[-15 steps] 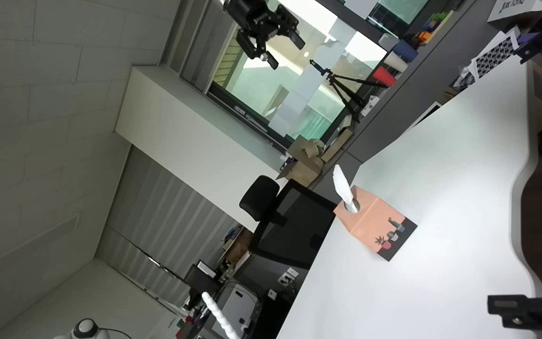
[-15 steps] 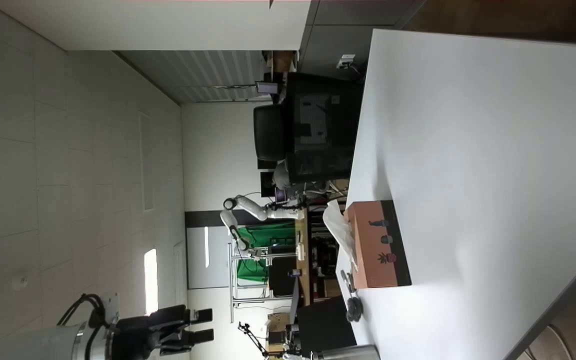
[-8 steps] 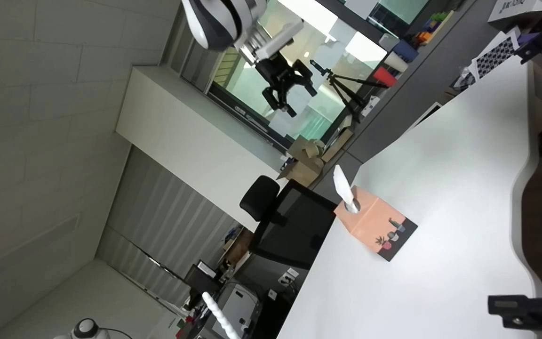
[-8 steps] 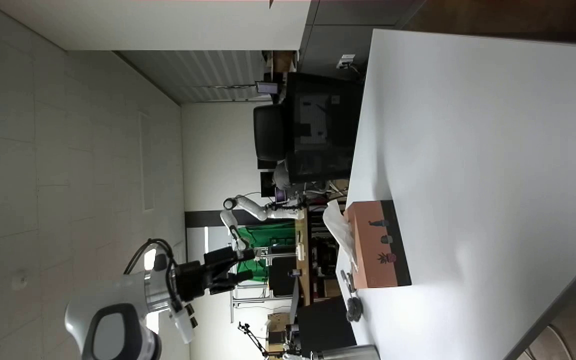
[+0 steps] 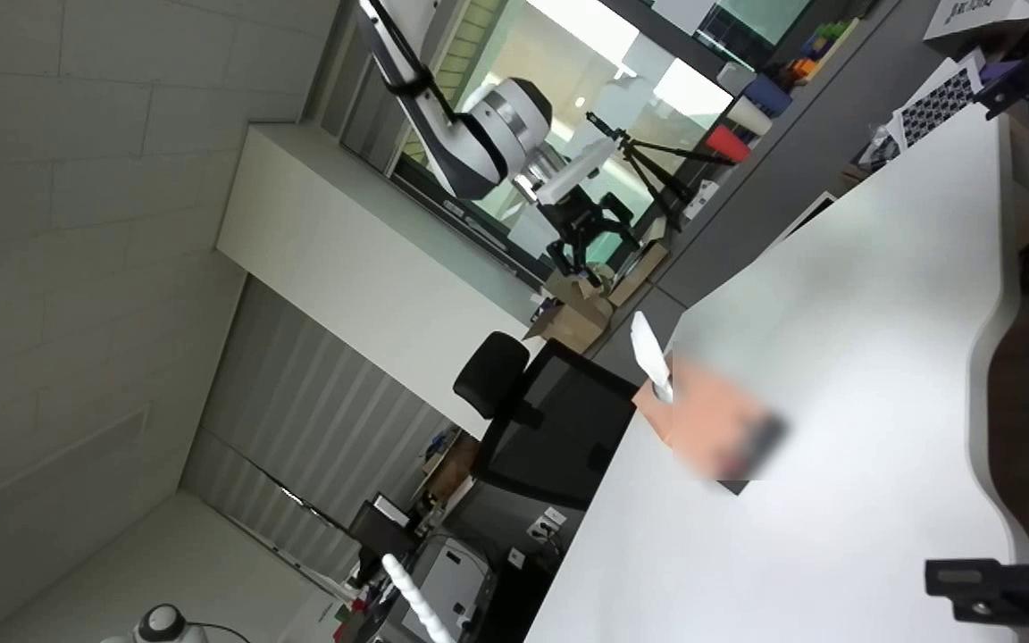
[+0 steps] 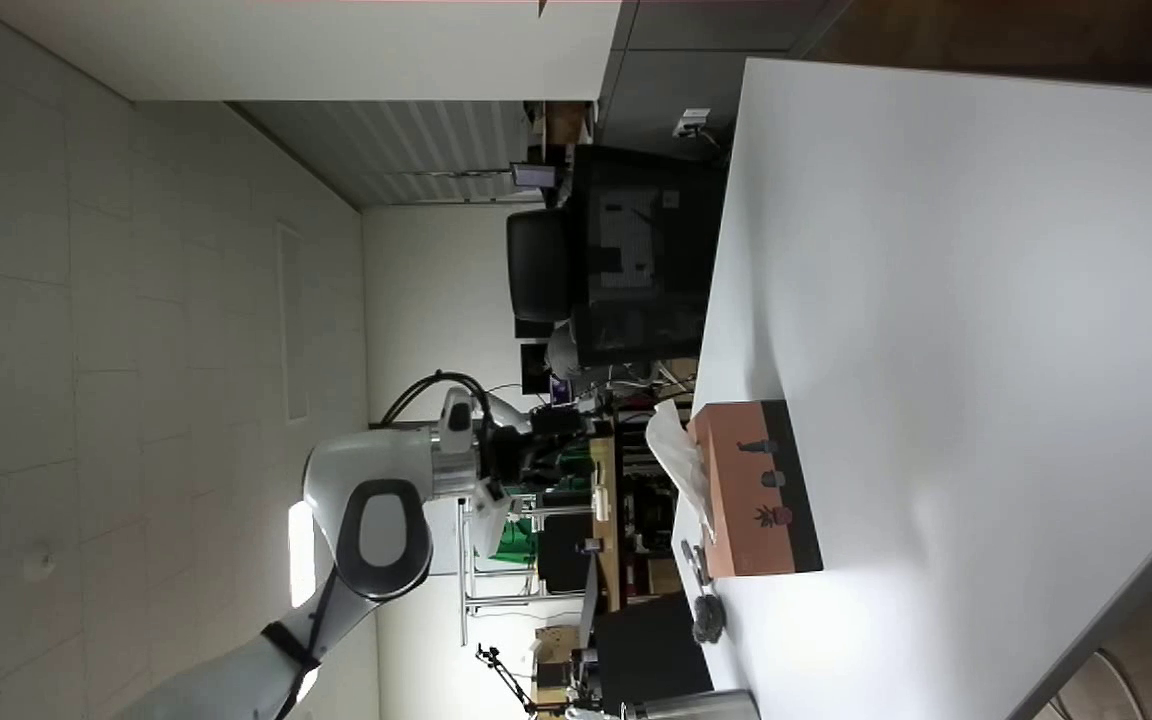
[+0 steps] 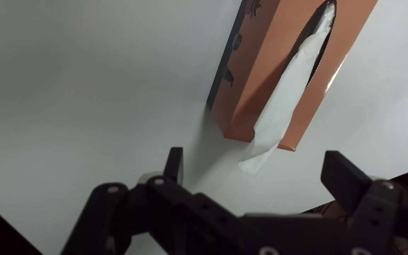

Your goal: Take a tissue and put it on the table

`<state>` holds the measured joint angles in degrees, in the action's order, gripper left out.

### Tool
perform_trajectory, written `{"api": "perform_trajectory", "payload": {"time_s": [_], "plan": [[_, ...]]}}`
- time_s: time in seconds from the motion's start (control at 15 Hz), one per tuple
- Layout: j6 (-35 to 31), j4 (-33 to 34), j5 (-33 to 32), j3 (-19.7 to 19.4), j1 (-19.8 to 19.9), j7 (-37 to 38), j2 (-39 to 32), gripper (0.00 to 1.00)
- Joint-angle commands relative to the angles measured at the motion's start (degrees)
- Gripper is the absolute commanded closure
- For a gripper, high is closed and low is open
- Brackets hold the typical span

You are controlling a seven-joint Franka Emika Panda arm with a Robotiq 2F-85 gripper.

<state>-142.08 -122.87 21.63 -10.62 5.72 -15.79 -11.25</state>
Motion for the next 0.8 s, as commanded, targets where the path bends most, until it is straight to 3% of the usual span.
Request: {"api": "perform_trajectory", "payload": {"time_s": [0.0,0.47,0.53,0.6,0.73], "plan": [[5.1,10.6,3.4,4.0,4.6,-0.4,-11.1,0.00],[14.8,19.2,6.8,11.7,10.4,-1.4,-21.8,0.00],[16.3,20.0,7.6,12.4,10.9,-1.8,-22.6,0.25],[17.0,20.4,8.0,12.9,11.0,-2.0,-23.1,0.26],[18.1,21.0,8.6,13.6,11.1,-2.3,-23.8,0.40]]}}
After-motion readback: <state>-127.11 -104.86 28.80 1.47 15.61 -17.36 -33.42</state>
